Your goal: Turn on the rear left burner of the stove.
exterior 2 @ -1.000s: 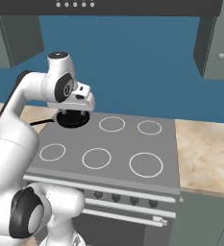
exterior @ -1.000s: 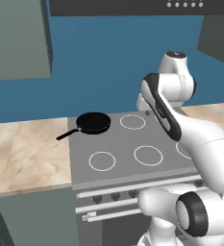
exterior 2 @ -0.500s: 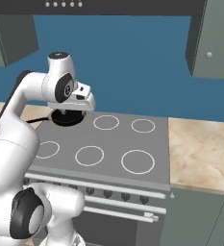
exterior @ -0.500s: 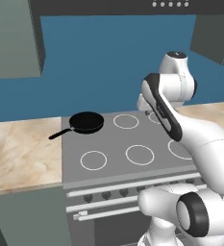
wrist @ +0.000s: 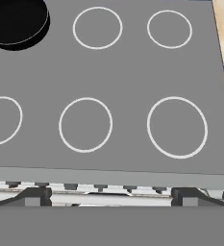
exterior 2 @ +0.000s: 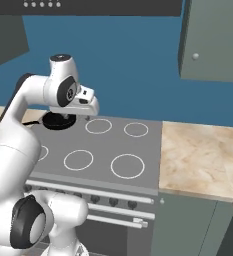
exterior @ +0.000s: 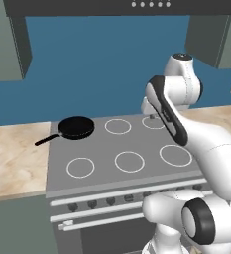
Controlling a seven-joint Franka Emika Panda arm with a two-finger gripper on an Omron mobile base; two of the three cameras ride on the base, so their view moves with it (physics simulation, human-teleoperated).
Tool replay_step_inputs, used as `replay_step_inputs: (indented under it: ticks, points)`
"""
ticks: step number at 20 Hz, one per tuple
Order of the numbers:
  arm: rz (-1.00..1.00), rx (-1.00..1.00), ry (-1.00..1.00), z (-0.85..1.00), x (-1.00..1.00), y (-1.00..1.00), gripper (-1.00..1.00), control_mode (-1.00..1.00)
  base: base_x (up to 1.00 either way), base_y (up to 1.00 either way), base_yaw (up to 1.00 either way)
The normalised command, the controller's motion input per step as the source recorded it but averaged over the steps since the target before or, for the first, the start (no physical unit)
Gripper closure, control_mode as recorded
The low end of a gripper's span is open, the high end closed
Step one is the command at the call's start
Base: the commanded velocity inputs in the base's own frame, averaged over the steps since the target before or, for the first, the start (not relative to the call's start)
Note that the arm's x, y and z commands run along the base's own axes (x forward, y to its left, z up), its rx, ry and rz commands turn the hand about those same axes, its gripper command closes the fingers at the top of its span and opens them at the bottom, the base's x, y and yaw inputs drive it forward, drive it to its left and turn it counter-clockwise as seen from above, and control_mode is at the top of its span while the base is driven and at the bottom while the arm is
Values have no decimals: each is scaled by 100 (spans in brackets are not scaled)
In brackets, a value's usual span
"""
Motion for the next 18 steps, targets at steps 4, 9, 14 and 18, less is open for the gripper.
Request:
replay_step_inputs:
  ticks: [4,9,14,18]
  points:
    - [0,0,0,0,0,0,-100,100,-3,-23,0]
    - [0,0,0,0,0,0,-100,100,0,-3,0]
    - [0,0,0,0,0,0,-100,100,0,0,0]
    - [0,0,0,0,0,0,-100,100,0,0,0]
